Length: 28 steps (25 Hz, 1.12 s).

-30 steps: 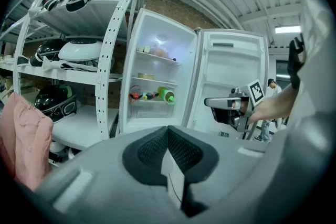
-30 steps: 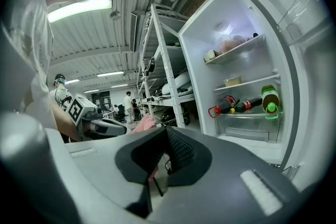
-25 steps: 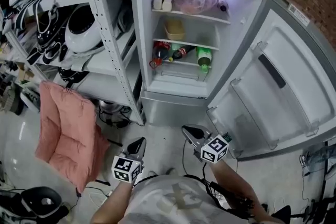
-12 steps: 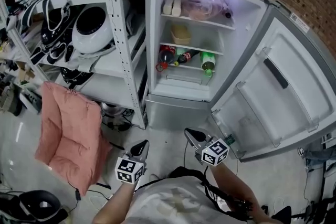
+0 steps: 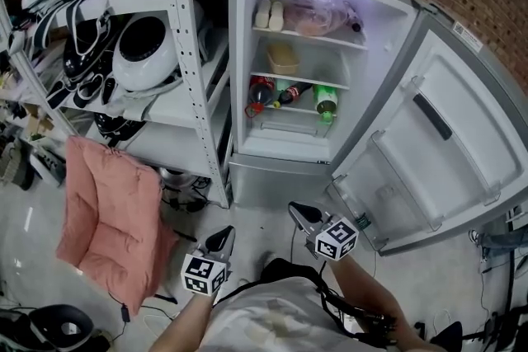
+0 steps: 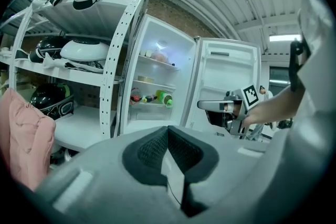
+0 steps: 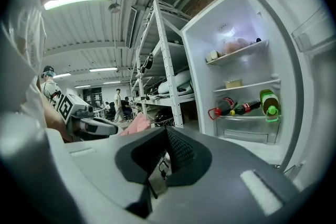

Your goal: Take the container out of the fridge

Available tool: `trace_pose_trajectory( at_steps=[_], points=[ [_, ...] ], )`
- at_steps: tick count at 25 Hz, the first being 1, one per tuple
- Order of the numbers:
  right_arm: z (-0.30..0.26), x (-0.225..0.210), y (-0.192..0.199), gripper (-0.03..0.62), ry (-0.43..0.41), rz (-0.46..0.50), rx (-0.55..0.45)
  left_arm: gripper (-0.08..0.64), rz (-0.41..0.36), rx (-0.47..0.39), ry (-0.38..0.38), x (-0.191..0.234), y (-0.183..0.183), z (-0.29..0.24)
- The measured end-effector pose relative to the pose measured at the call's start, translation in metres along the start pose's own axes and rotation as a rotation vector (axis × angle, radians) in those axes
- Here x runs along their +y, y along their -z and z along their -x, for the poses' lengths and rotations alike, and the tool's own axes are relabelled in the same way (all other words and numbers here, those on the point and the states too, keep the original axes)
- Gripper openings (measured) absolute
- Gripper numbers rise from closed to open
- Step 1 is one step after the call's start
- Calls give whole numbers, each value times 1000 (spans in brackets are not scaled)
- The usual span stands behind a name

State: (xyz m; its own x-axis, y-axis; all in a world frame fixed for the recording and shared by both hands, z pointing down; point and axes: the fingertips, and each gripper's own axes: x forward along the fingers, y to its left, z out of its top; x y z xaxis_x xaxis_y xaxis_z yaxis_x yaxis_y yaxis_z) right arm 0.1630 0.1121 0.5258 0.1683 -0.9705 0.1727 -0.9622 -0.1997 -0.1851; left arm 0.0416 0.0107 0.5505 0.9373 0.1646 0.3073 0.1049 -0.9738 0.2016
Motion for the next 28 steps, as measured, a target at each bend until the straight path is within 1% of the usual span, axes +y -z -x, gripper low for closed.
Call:
trace_pose_trajectory(
  at_steps=[3, 7, 13, 22, 28],
  points=[
    [-9, -11, 2, 8, -3, -7, 5, 3, 7, 4, -5, 6, -1, -6],
    [-34, -28, -1, 8, -19, -5, -4, 3, 6, 9, -17, 23, -7, -20],
    [-76, -61, -17, 8, -42, 4, -11, 3, -10, 18, -10, 49, -26, -56],
    [-126, -129, -45, 8, -16, 19, -27, 3, -29, 12, 0, 85, -61, -119],
    [-146, -170, -62, 8, 9, 47, -35, 3, -38, 21, 25, 89, -76, -158]
  ],
)
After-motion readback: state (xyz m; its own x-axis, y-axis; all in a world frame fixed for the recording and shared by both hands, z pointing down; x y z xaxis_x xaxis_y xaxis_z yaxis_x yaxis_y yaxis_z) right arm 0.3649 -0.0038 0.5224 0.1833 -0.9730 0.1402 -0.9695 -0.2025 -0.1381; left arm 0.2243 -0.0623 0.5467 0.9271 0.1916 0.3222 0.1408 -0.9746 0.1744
